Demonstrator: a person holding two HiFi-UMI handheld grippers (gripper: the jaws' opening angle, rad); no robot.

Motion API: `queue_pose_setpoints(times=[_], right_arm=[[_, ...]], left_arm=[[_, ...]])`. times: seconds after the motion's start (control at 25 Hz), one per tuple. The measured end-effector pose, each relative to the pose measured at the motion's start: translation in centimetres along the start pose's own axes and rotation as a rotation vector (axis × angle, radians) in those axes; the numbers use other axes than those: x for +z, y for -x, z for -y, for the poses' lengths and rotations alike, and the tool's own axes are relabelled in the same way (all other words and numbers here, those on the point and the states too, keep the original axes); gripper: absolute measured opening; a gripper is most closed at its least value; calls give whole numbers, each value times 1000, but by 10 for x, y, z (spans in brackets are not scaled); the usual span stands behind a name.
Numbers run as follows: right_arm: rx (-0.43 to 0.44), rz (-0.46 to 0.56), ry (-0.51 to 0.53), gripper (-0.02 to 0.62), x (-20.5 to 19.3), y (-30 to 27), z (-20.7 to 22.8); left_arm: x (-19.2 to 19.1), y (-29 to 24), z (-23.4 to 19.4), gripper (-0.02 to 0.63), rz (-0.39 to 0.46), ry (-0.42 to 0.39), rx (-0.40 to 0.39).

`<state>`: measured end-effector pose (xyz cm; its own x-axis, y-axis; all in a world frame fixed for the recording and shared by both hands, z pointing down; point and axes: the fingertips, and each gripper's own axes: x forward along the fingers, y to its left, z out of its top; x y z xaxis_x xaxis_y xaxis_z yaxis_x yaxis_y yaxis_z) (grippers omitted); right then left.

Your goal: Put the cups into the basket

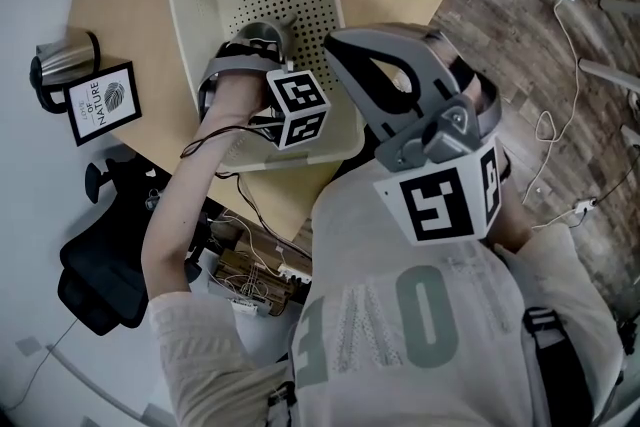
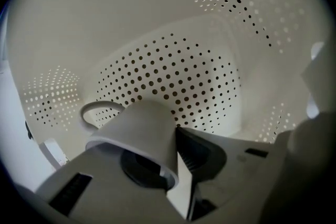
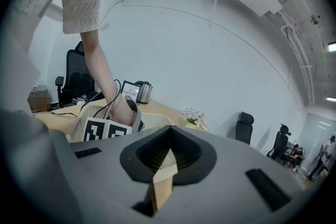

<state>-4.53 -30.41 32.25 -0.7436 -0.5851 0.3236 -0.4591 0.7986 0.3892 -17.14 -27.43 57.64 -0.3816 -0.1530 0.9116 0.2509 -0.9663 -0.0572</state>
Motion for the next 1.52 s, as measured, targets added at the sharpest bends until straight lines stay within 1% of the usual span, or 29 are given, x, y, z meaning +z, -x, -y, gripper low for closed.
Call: queue_pose_setpoints(times=[0.16, 0.28, 0.4, 0.52, 0.64, 0.76, 0.8, 0.84, 0.88, 0.92, 1.0, 1.04, 1.12, 1.16, 1.2, 1.24, 1.28, 1.36, 1.44, 1.52], right_arm=[[7, 15, 12, -2, 3, 4, 1], [20, 31, 16, -2, 9, 6, 0], [36, 51, 33, -2, 20, 3, -2], [64, 75, 49, -2, 31, 0, -5], [87, 95, 69, -2, 41, -5, -7], [99, 108, 104, -2, 51, -9, -7], [101, 111, 112, -2, 55, -10, -7], [101, 113, 119, -2, 58, -11, -6], [102, 117, 124, -2, 62, -12, -5], [105, 124, 129, -2, 65, -14, -4], [114, 145, 142, -2, 69, -18, -4], [117, 151, 147, -2, 71, -20, -4], [123, 150, 154, -2, 73, -24, -8], [126, 149, 156, -2, 74, -25, -11], [132, 150, 157, -2, 76, -26, -14], [138, 153, 156, -2, 77, -26, -17], [145, 156, 154, -2, 79, -27, -21], [163, 156, 153, -2, 81, -31, -29], [178, 151, 180, -2, 81, -33, -39], [184, 153, 234, -2, 80, -30, -48]], left_arm=[[4, 13, -4, 66, 37, 55, 13], [5, 28, -7, 66, 44, 72, 37], [-3, 44, -7, 66, 45, 97, 55], [-15, 66, -9, 66, 54, 155, 83], [-30, 94, -12, 66, 89, 227, 151], [-49, 129, -16, 66, 138, 311, 255], [-56, 142, -19, 64, 176, 362, 305], [-65, 158, -26, 64, 234, 441, 372], [-77, 174, -34, 53, 310, 554, 453], [-91, 190, -41, 20, 397, 697, 542], [-123, 225, -48, 18, 586, 1017, 729], [-139, 244, -47, 18, 680, 1159, 829], [-165, 279, -34, 17, 853, 1406, 1024], [-173, 292, -24, 17, 921, 1524, 1102], [-178, 300, -11, 15, 967, 1625, 1162], [-180, 306, 1, 9, 992, 1695, 1211], [-179, 309, 11, 9, 1005, 1739, 1251], [-174, 309, 24, 9, 1018, 1784, 1303], [-165, 306, 30, 9, 1021, 1803, 1312], [-155, 301, 31, 9, 1025, 1817, 1292]])
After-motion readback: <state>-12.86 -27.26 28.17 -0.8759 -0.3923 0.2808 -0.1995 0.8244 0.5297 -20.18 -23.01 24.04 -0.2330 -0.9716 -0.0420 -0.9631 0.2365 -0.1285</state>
